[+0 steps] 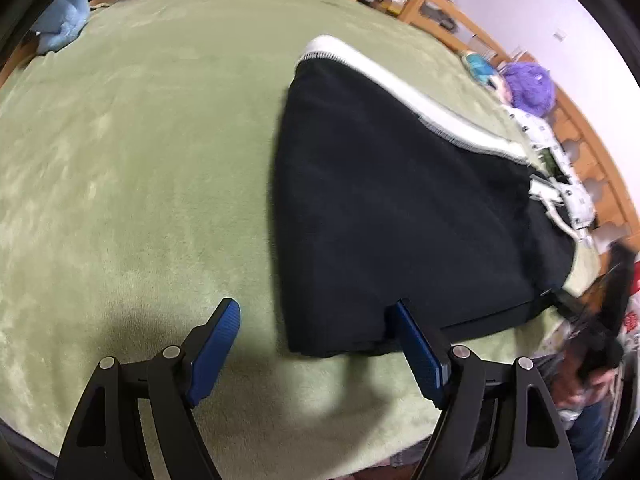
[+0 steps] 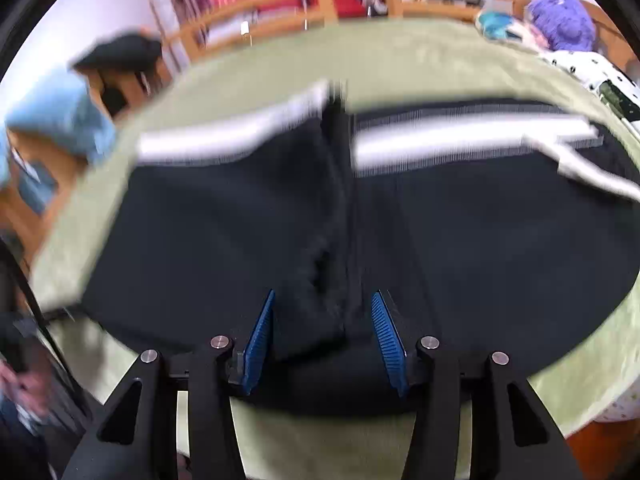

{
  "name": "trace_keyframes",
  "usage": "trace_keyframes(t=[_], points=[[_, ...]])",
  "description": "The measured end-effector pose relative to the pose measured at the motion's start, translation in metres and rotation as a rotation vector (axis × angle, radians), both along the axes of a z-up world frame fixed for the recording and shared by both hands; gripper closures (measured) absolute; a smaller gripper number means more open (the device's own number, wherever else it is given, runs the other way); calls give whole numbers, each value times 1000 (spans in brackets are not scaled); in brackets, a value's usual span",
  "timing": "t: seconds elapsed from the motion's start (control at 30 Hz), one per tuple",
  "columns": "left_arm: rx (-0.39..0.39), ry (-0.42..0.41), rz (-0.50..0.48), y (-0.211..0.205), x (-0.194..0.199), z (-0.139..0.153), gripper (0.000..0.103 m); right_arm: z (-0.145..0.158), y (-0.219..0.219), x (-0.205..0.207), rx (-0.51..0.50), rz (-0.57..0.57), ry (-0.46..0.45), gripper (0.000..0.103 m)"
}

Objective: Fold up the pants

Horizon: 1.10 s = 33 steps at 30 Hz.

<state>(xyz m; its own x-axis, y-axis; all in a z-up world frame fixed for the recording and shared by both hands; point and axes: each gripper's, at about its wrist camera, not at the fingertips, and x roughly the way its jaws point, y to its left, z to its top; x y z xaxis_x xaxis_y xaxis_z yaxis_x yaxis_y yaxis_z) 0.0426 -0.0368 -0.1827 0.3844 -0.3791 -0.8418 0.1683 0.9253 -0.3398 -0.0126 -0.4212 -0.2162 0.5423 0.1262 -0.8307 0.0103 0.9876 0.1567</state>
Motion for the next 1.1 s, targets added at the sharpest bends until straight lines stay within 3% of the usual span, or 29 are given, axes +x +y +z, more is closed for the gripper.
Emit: trace_keyframes(t=[0.1,0.2,0.37,0.53,0.73,0.87,1.03,1.1], points=[[-86,13,42,11,1,-2,26,10,3,-2,22,-22,-2,53],[-174,34,63,16,-1,-14,26,17,-9,-12,130,-62,-35,53],[-232,12,110,9,1,-19,29,18,-28,-29,215,-114,-64,46],[-234,15,137,-5,16,-19,51,19,-46,-40,232,-175,-119,44],[-287,51,154,11,34,-20,50,9,-71,-44,324,-264,-119,44],[-222,39,129,9,54,-14,50,11,-77,-51,337,-305,-139,44],[-131,44,85,-12,69,-12,50,41,-108,-70,208,-444,-219,43],[-81,37,68,-20,73,-12,50,47,-132,-71,170,-500,-223,30]])
